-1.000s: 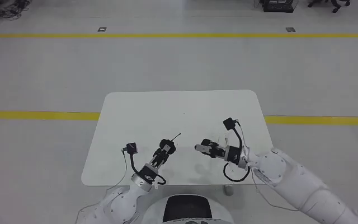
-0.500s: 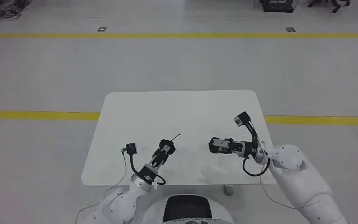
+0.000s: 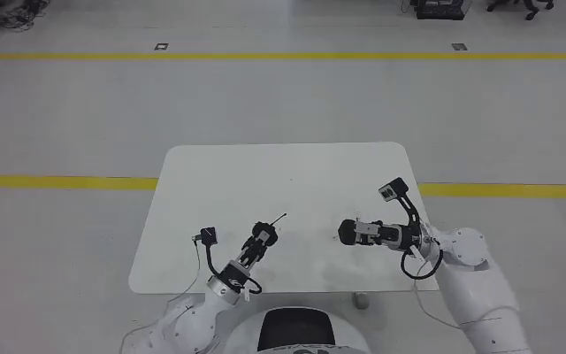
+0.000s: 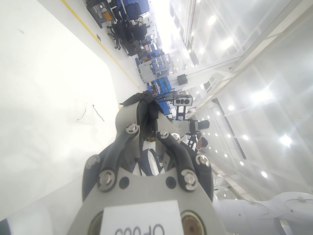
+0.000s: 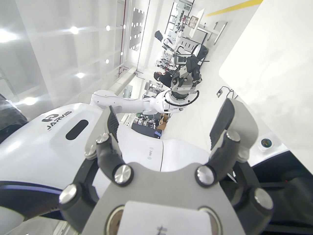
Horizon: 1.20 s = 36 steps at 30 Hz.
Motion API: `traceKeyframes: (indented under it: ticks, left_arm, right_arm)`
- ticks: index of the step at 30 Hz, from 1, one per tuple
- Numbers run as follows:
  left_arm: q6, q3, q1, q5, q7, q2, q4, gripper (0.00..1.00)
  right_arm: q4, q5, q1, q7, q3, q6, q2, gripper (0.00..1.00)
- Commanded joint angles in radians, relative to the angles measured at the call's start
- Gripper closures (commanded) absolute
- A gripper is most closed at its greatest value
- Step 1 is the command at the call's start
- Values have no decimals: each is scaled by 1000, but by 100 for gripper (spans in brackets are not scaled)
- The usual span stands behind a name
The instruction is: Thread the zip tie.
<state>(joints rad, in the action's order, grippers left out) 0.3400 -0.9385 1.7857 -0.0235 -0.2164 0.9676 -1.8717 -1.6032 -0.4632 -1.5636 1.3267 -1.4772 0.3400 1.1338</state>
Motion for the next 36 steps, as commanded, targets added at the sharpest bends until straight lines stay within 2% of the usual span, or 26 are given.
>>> traceKeyframes:
  ticks: [1, 3, 5, 8, 11, 15, 17, 19, 26, 27, 28, 30, 32, 36]
  left_arm:
    - [0, 0, 0, 0, 0, 0, 0, 100]
    - [-1, 1, 0, 5, 1, 1, 1, 100]
    - [0, 17, -18, 56, 39, 7, 1, 100]
    - [0, 43, -59, 159, 121, 20, -9, 100]
    - [0, 65, -96, 238, 198, 36, -1, 100]
    - [0, 77, -126, 346, 285, 63, 10, 100]
    - [0, 72, -137, 392, 337, 79, 37, 100]
    - [0, 66, -145, 365, 340, 89, 71, 100]
    - [0, 66, -146, 369, 338, 89, 70, 100]
    - [0, 64, -147, 414, 328, 94, 65, 100]
    - [0, 64, -150, 447, 341, 97, 64, 100]
    - [0, 57, -153, 518, 372, 105, 53, 100]
    - [0, 37, -149, 613, 427, 119, 46, 100]
    - [0, -12, -135, 743, 568, 151, 79, 100]
  right_arm:
    - [0, 0, 0, 0, 0, 0, 0, 0]
    - [0, 0, 0, 0, 0, 0, 0, 0]
    - [12, -42, -1, 9, 24, -16, 2, 0]
    - [95, -139, 38, 63, 68, -6, 7, 0]
    - [182, -258, 87, 63, 144, 0, 10, 0]
    - [255, -380, 138, 63, 232, 0, 7, 0]
    - [289, -424, 164, 63, 286, 0, 2, 0]
    - [294, -427, 168, 63, 292, 0, 1, 0]
    - [294, -427, 168, 63, 292, 0, 1, 0]
    - [292, -426, 166, 53, 296, -10, 2, 0]
    - [295, -437, 166, 43, 305, -32, 4, 0]
    - [314, -456, 172, 32, 311, -41, 8, 0]
    - [342, -538, 177, 63, 324, -64, 16, 0]
    - [382, -609, 201, 63, 359, -84, 26, 0]
